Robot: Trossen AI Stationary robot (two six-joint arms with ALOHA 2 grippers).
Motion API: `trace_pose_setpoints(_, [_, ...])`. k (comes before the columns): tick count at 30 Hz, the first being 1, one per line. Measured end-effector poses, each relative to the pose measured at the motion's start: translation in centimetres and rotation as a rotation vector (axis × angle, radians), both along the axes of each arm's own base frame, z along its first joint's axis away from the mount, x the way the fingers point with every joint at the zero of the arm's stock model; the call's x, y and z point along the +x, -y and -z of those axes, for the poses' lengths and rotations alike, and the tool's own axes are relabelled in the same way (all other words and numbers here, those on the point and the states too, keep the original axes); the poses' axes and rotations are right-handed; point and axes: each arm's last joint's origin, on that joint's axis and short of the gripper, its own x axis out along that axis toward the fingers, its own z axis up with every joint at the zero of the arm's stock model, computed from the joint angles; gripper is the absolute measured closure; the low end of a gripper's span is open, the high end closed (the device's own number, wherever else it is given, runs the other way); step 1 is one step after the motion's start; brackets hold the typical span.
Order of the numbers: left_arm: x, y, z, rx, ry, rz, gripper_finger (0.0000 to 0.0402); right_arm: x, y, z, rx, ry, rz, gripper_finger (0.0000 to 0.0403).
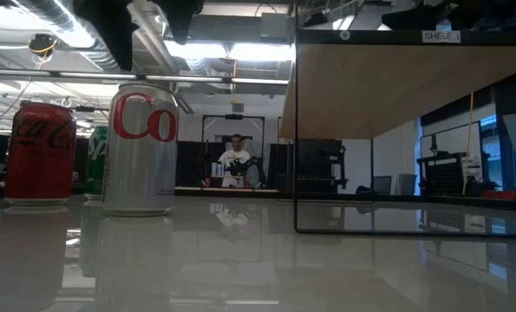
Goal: Place canned beverage on shelf
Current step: Put the silver soda can on the shelf aligned with the other silver soda can
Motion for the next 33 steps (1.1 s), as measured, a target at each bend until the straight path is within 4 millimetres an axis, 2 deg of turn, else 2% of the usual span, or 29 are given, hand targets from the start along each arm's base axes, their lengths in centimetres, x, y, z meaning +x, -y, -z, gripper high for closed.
trace_pose_setpoints(22, [0.3, 0.4, 5.5, -0.016, 0.037, 0.023, 0.0018, 0.0, 0.0, 0.1, 0.0, -0.014, 0.0, 0.0017])
trace_pose_setpoints(33, [-0.2, 1.3, 6.6, -0.012, 0.019, 0.051, 0.0018, 0.0, 0.0, 0.1, 0.0, -0.013, 0.0, 0.0017])
